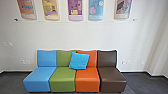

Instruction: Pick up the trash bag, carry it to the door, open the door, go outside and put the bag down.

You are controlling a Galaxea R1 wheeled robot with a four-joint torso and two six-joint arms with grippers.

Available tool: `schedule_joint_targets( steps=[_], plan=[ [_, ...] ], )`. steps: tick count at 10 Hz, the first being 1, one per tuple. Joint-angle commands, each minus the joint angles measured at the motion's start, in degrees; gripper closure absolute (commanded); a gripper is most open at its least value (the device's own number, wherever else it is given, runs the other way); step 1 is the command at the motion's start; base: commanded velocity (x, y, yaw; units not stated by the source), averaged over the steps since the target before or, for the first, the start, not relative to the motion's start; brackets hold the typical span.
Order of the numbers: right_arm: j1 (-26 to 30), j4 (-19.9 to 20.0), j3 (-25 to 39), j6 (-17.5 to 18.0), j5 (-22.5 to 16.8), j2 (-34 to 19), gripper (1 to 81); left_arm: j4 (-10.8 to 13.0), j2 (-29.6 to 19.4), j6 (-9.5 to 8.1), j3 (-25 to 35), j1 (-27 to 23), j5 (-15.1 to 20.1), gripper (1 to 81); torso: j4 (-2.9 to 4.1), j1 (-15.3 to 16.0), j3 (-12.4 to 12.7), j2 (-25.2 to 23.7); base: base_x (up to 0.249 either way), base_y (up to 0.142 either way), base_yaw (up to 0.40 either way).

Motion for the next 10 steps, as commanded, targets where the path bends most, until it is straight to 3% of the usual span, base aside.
schedule_joint_targets(
  steps=[1, 5, 7, 8, 9, 10],
  plan=[
    [2.5, -0.2, 3.9, -0.3, -3.3, -2.3, 1.0, -0.2, -1.7, -0.11, 1.0, -3.5, 3.0, 1.0, 0.00, 0.0, 0.0, 0.0, 0.000, 0.000, 0.000],
    [2.4, 0.1, 15.3, -0.3, -3.2, -8.8, 1.0, -0.2, -9.6, -0.11, 11.6, -3.7, 2.5, 1.0, 0.00, 0.0, 0.0, 0.0, 0.000, 0.000, 0.000],
    [2.4, 0.5, 21.6, -0.3, -2.6, -12.8, 1.0, -1.7, -13.9, -0.20, 16.4, -4.0, 2.5, 1.0, 0.00, 0.0, 0.0, 0.0, 0.000, 0.000, 0.000],
    [2.4, 0.5, 24.5, 0.1, -2.3, -14.7, 1.0, -2.3, -15.5, -0.11, 18.2, -4.1, 2.5, 1.0, 0.00, 3.7, 0.0, -5.7, 0.000, 0.000, 0.000],
    [2.3, 0.9, 27.3, 0.2, -2.2, -16.7, 1.0, -3.0, -17.3, -0.20, 20.3, -4.3, 2.5, 1.0, 0.00, 3.7, -2.8, -5.7, 0.000, 0.000, 0.000],
    [2.4, 1.0, 28.4, 0.2, -2.2, -18.0, 1.0, -4.1, -18.7, -0.20, 21.7, -4.6, 2.5, 1.0, -1.22, 3.9, -4.2, -6.2, 0.000, 0.000, 0.000]
  ],
)
